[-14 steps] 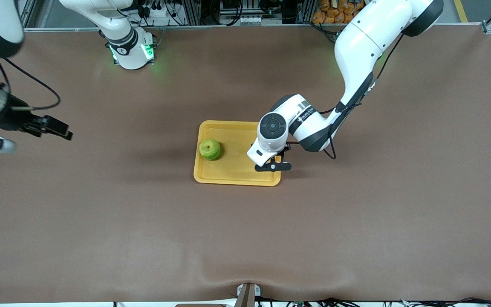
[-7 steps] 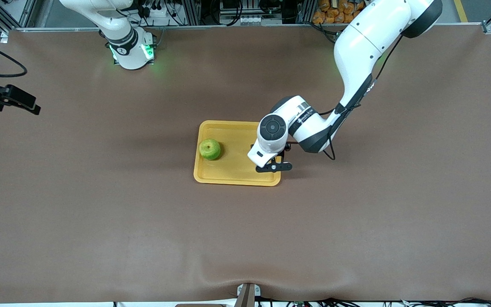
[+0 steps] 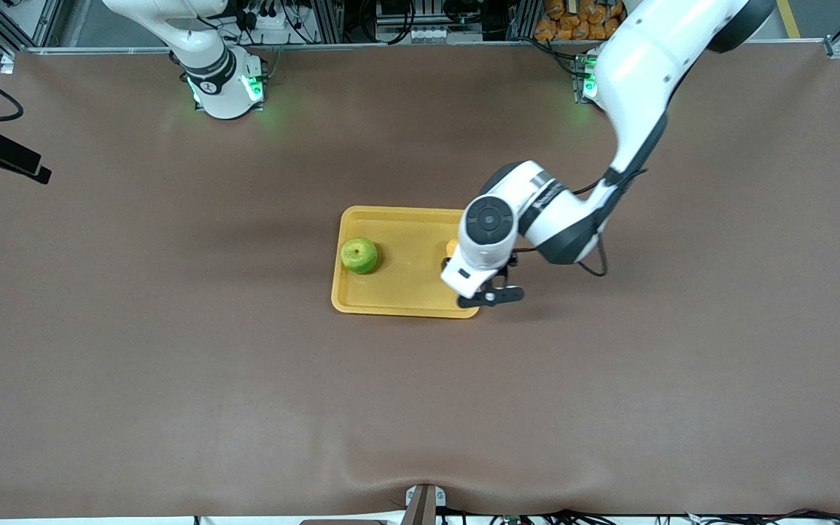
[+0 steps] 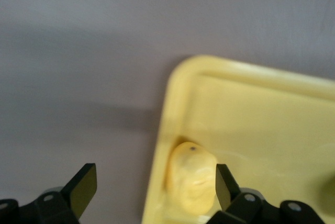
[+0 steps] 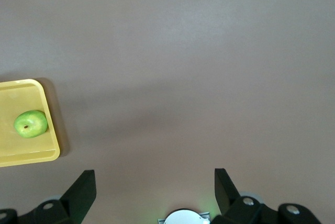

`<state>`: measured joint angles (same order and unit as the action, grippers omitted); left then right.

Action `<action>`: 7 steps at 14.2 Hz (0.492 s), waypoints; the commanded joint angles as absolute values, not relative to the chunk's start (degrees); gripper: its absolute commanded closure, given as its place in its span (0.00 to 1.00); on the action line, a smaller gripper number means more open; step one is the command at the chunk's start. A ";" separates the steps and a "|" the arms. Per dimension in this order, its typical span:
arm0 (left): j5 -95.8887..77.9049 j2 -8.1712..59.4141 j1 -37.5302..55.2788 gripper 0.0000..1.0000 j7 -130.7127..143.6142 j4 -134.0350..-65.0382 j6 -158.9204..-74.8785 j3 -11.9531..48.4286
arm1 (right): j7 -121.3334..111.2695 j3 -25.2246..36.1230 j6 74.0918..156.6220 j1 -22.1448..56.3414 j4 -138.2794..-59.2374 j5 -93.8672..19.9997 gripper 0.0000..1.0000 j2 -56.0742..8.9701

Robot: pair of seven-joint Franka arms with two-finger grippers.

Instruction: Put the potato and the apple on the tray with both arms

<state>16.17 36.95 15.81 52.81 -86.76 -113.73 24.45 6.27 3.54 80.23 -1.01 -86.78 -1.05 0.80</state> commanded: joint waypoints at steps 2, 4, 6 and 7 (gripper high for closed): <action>16.61 26.83 8.19 0.00 53.09 -88.59 -108.46 25.05 | 11.24 2.55 78.49 -0.71 -87.89 -1.23 0.00 2.64; 16.96 23.04 3.89 0.00 51.69 -88.51 -104.79 24.96 | 10.73 2.90 77.70 -0.88 -87.54 -3.41 0.00 2.81; 16.70 19.62 -0.59 0.00 44.78 -88.50 -102.49 25.14 | 10.20 3.08 74.02 -1.05 -85.27 -3.96 0.00 2.72; 16.70 18.03 -2.53 0.00 40.47 -88.51 -100.83 25.05 | 9.33 3.08 73.39 -1.05 -85.17 -3.96 0.00 2.72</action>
<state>16.20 22.05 0.86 45.87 -86.76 -103.15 24.53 9.58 2.94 75.52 -0.77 -85.88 -2.79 1.46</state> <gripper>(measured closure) 0.000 0.000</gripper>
